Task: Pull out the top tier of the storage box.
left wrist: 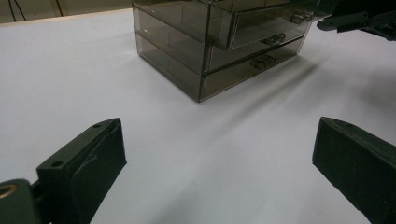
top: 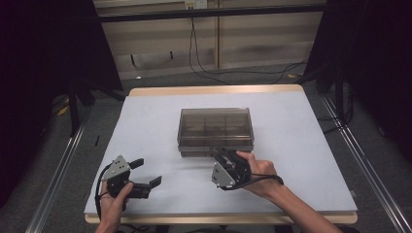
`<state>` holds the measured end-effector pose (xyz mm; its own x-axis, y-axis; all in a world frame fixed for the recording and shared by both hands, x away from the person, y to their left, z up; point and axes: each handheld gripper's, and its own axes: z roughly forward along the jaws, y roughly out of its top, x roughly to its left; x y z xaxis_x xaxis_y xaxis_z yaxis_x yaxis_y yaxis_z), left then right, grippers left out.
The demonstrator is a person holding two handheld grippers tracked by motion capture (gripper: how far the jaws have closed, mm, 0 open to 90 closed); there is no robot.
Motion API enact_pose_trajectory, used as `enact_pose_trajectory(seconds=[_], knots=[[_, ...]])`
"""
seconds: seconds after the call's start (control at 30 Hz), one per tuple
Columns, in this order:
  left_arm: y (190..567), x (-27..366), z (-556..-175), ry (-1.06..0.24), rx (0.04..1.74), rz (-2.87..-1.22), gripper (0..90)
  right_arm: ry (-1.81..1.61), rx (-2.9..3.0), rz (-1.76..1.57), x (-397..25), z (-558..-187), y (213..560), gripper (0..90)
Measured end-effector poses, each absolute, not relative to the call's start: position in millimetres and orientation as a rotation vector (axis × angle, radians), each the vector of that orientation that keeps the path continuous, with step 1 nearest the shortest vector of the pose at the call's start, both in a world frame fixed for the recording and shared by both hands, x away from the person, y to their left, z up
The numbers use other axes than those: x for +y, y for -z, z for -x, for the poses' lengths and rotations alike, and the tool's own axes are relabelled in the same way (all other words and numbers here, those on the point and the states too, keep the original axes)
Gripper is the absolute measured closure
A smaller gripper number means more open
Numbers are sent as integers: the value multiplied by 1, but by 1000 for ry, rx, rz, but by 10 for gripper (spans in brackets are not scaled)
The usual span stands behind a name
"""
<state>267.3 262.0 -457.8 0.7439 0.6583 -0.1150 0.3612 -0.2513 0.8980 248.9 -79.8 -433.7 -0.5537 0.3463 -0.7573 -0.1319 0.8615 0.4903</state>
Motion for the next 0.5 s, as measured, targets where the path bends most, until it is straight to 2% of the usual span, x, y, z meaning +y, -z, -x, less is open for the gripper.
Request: enact_pose_trajectory(seconds=[0.23, 0.5], knots=[[457, 262, -267, -352, 793, -1870, 26, -835, 2256, -259, -95, -265, 420, 719], [457, 262, -267, -352, 793, -1870, 26, -1092, 2410, -404, -116, -282, 401, 695]])
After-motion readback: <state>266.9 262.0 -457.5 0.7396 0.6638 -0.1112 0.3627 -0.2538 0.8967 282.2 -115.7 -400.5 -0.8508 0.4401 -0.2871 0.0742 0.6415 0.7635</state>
